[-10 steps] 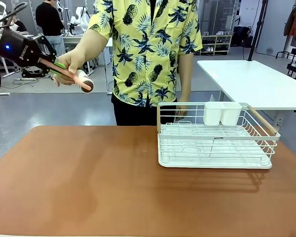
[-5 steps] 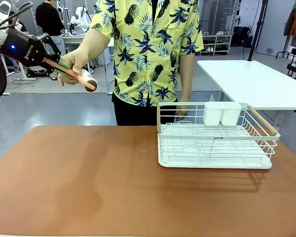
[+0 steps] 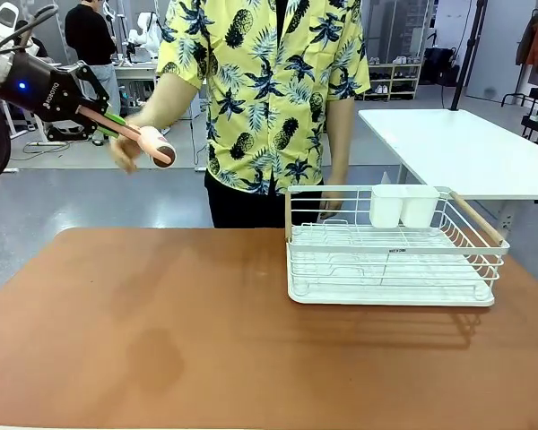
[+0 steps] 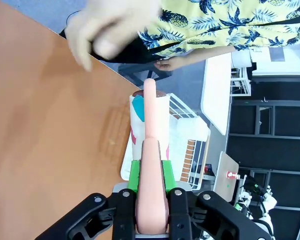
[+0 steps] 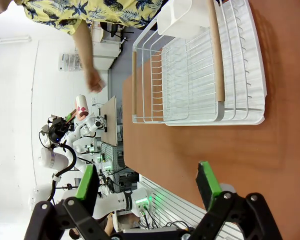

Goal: Clean the table.
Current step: Pick up the Lint Roller when the human hands it over, then clean the table with the Lint Roller when the human lifts the Dish drying rack.

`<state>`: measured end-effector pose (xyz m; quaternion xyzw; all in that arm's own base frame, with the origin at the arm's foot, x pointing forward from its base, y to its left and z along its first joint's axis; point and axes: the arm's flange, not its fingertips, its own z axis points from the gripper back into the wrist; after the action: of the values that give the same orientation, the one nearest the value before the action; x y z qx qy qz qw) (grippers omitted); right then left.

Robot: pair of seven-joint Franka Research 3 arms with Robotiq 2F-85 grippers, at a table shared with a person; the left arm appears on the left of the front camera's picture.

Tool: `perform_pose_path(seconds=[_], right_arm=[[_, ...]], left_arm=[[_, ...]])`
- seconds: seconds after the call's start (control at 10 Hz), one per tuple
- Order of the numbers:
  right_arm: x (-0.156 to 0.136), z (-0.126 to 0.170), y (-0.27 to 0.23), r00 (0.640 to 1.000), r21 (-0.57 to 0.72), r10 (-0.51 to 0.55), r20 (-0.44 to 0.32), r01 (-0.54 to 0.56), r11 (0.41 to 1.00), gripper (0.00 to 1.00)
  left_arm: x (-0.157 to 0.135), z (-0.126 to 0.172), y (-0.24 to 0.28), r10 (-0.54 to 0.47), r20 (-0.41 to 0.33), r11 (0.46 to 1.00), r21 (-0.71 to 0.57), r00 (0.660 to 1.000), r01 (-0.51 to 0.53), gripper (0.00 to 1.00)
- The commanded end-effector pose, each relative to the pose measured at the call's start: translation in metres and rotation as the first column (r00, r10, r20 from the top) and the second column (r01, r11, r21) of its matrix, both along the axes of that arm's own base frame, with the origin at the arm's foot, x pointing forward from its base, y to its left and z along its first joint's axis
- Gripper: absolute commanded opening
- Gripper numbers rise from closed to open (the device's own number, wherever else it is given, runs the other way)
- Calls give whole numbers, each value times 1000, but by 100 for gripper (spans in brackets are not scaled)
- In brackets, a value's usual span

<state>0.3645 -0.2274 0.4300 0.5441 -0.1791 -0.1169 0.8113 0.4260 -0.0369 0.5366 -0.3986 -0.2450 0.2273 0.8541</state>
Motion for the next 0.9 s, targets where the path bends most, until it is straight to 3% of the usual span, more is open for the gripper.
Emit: perform_pose_path(seconds=[0.0,0.8], right_arm=[[0,2,0,1000,5,4,20,-4,1000,100],[0,2,0,1000,5,4,20,-4,1000,100]], left_arm=[[-1,1,1,1,1,1000,2,1000,-1,1],[-1,1,1,1,1,1000,2,1000,-1,1]])
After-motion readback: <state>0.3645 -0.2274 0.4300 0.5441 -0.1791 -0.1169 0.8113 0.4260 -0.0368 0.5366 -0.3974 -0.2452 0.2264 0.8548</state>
